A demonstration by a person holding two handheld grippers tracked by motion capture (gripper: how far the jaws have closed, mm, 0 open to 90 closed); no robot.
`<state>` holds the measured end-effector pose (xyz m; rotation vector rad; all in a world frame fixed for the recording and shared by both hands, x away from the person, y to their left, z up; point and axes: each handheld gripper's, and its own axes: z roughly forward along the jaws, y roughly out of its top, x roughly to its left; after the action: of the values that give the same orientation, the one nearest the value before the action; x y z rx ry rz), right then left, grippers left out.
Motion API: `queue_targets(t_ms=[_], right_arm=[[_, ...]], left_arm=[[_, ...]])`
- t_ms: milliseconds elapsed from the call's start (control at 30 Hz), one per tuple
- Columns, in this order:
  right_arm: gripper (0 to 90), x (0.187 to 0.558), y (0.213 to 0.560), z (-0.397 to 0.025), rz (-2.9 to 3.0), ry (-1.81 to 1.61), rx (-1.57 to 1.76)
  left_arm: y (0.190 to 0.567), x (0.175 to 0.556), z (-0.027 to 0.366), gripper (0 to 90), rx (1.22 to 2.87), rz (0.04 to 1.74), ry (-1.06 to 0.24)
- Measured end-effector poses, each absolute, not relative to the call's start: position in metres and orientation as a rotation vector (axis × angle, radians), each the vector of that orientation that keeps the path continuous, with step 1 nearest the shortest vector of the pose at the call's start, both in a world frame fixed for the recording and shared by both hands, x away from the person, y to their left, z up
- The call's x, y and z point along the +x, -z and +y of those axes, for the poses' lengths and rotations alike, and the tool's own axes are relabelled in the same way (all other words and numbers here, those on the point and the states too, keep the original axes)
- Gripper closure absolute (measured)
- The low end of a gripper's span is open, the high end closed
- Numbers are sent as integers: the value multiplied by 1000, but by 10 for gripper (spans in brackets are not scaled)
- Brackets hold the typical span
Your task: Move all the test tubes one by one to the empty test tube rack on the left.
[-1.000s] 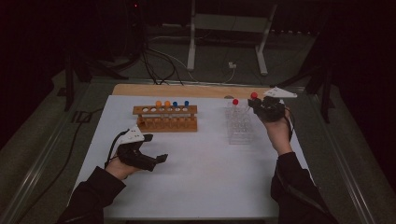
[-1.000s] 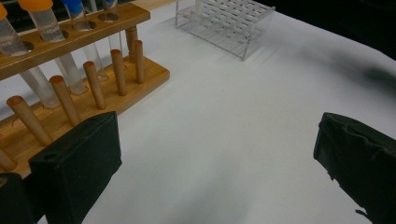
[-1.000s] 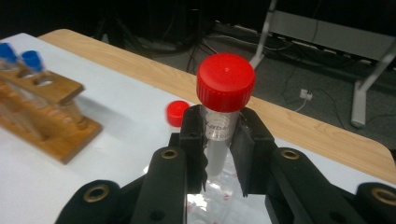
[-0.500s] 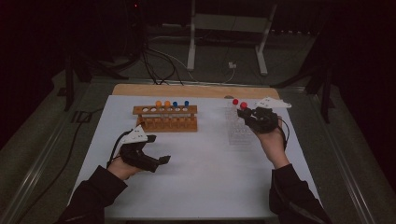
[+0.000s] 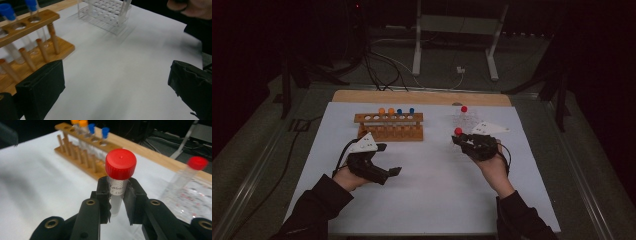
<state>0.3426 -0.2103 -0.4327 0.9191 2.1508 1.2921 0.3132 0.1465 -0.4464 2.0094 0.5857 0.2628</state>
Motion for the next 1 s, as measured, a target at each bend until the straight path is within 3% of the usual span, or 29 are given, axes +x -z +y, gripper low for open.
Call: queue_targets(t_ms=[633,767,1000], right_arm=[[749,320,459,-168,2317,-1307,804],[749,318,461,-163,2338,-1311,793],[749,313,460,-157,2361,-1313,760]], left_arm=[[427,317,101,43,2019,449,-262],[424,320,94,71,2014,427,-263],[424,323,83,226,1997,399,-262]])
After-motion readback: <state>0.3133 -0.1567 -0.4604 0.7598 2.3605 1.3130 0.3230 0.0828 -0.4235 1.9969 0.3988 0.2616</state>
